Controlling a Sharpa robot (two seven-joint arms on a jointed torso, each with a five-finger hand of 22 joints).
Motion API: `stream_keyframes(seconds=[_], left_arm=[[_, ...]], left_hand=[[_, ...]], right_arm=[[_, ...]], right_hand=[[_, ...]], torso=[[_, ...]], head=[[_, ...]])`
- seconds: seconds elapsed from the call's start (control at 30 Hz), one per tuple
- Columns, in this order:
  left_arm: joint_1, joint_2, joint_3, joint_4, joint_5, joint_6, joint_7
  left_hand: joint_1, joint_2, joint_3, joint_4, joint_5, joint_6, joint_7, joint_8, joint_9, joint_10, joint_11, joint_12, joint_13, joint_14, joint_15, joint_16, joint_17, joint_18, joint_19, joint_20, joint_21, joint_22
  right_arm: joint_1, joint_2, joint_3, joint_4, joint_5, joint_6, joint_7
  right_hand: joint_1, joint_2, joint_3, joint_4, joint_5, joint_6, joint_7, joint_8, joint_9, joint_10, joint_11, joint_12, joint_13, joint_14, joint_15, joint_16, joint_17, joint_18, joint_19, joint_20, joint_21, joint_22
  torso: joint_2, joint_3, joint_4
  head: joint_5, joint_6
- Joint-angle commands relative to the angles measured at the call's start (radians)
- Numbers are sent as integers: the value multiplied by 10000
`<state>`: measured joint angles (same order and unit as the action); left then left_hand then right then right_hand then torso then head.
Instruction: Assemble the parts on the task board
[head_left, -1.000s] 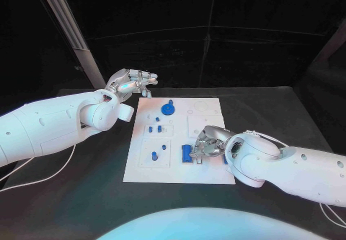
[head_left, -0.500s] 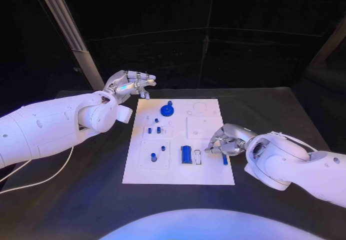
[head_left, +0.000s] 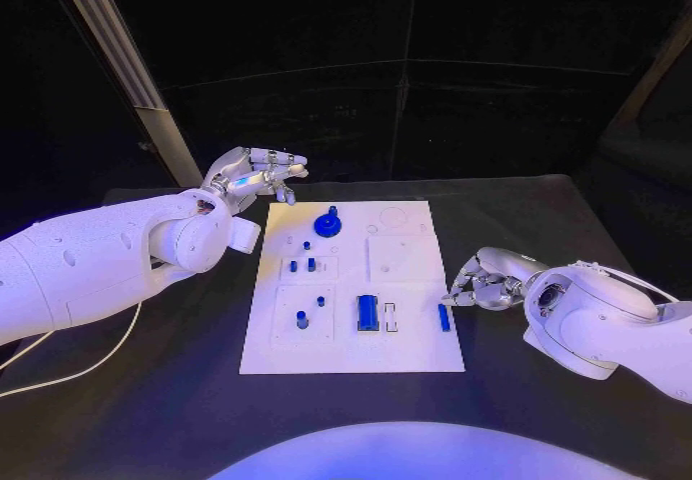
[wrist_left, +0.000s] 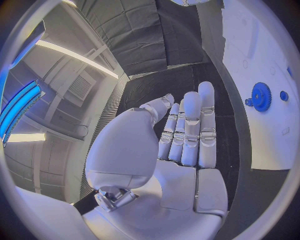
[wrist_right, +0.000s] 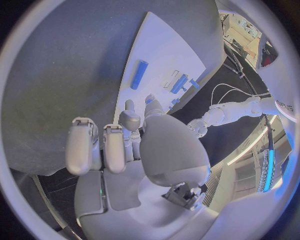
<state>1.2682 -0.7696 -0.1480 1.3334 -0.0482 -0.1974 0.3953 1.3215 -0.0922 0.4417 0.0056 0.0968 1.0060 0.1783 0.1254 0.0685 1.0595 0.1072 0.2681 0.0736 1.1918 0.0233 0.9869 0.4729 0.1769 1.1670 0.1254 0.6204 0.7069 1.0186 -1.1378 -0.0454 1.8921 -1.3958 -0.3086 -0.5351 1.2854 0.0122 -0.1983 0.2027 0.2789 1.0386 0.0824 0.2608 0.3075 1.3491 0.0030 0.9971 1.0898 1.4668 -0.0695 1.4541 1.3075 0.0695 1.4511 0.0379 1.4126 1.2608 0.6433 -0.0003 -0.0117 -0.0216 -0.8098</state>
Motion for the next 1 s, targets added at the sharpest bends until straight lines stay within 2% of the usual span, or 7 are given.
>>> stream_keyframes(seconds=[0.03,0.27,0.57,0.73,1.0], left_arm=[[18,-12,6,27,35,61,47],[18,-36,6,25,35,65,39],[18,-57,5,26,35,72,36],[18,-61,5,20,35,74,29],[18,-71,4,4,35,86,15]], left_hand=[[89,-17,-17,-57,41,34,21,69,0,-68,29,34,-6,-66,9,-42,-10,64,-1,-14,-53,-10],[89,-17,-17,-57,41,34,21,69,0,-68,29,34,-6,-66,9,-42,-10,64,-1,-14,-53,-10],[89,-17,-17,-57,41,34,21,69,0,-68,29,34,-6,-66,9,-42,-10,64,-1,-14,-53,-10],[89,-17,-17,-57,41,34,21,69,0,-68,29,34,-6,-66,9,-42,-10,64,-1,-14,-53,-10],[89,-17,-17,-57,41,34,21,69,0,-68,29,34,-6,-66,9,-42,-10,64,-1,-14,-53,-10]], right_arm=[[11,83,0,-42,-564,683,-432],[0,430,-5,-229,-756,1086,-531],[-14,752,-9,-385,-927,1457,-603],[-23,824,-10,-438,-1212,1711,-733],[-41,923,-11,-470,-1766,1825,-851]], right_hand=[[-66,4,-55,5,-63,72,-20,-17,11,49,-23,36,26,649,14,36,635,-77,28,17,27,5],[-60,-12,-93,16,-108,92,-27,-22,20,51,-28,28,23,646,9,27,625,-75,24,12,21,-4],[48,-12,-132,-11,-111,194,-61,5,66,60,-55,31,34,646,-10,25,630,-76,25,-3,23,5],[102,-10,-140,-32,-95,218,-69,9,83,58,-64,22,30,647,-17,27,636,-80,30,-9,30,21],[146,-61,-194,-54,-127,239,-72,7,108,36,-69,-30,-4,638,-25,-2,593,-73,14,-17,9,-14]], torso=[[12,-5,15],[12,-8,37],[17,-6,19],[18,-5,31],[14,-8,33]], head=[[-6,-26],[-21,-26],[-5,-74],[-17,-101],[-13,-100]])
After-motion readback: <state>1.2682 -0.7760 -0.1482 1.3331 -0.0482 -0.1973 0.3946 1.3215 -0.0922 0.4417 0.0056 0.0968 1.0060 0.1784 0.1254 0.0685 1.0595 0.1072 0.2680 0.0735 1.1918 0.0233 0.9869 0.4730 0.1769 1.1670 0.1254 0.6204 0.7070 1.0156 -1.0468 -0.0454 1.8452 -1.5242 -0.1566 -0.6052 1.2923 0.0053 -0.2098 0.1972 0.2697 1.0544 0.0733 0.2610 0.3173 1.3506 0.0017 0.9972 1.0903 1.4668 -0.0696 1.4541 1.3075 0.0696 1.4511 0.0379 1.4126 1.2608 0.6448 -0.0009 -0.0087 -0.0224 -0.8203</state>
